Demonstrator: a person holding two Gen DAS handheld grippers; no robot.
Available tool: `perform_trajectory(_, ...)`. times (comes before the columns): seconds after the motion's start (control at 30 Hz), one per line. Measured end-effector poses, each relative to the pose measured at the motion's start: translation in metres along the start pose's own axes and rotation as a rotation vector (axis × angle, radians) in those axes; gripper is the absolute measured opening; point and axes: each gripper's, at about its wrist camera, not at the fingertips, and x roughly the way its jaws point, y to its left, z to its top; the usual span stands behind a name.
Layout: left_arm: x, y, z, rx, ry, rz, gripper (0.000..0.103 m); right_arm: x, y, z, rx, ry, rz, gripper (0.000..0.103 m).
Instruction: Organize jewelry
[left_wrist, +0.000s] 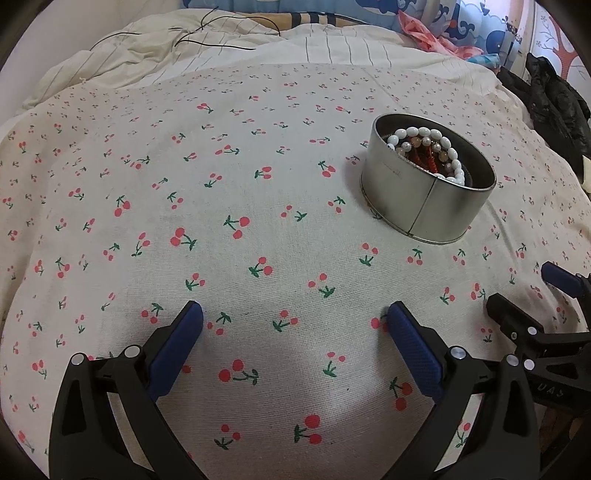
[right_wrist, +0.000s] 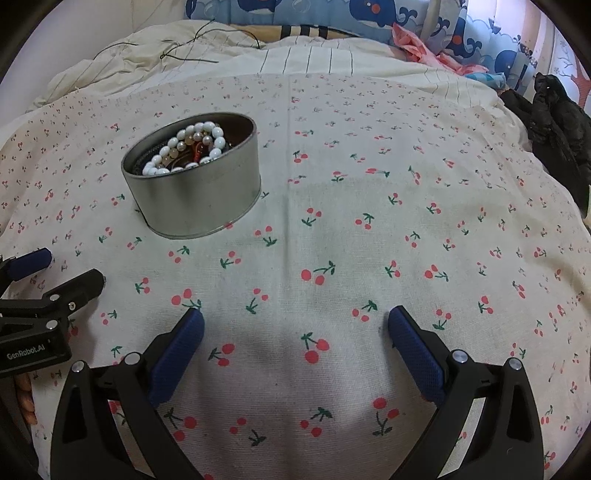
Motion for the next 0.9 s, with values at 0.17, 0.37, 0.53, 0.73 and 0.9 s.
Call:
perform_trajectory(0.17,-0.0001,0.0002,-0.0001,0.000,-0.001,0.000,0.096,-0.0008,0.0018,-0.0008,-0.011,-0.007,-0.017,0.096)
perform_trajectory(0.37,0.0007,-0.0006,-0.0007,0.001,-0.001,0.000,0.096,0.0011,-0.0023,-0.0015,0.014,0.000,0.016,0.096)
perform_trajectory(0.53,0.0003,-0.0011,-0.0008,0.002,0.000,0.002,0.096,0.0020,-0.0034,-0.0011,0.019,0.001,0.022,0.096)
perform_trajectory(0.73,0.0003,-0.0012,-0.0007,0.002,0.000,0.002,0.096,0.0023,-0.0040,-0.0009,0.020,0.002,0.024,0.096)
perform_trajectory(0.9,0.0003,-0.0010,-0.0004,0.001,0.000,0.000,0.096,0.0022,-0.0035,-0.0009,0.019,0.002,0.023,0.096)
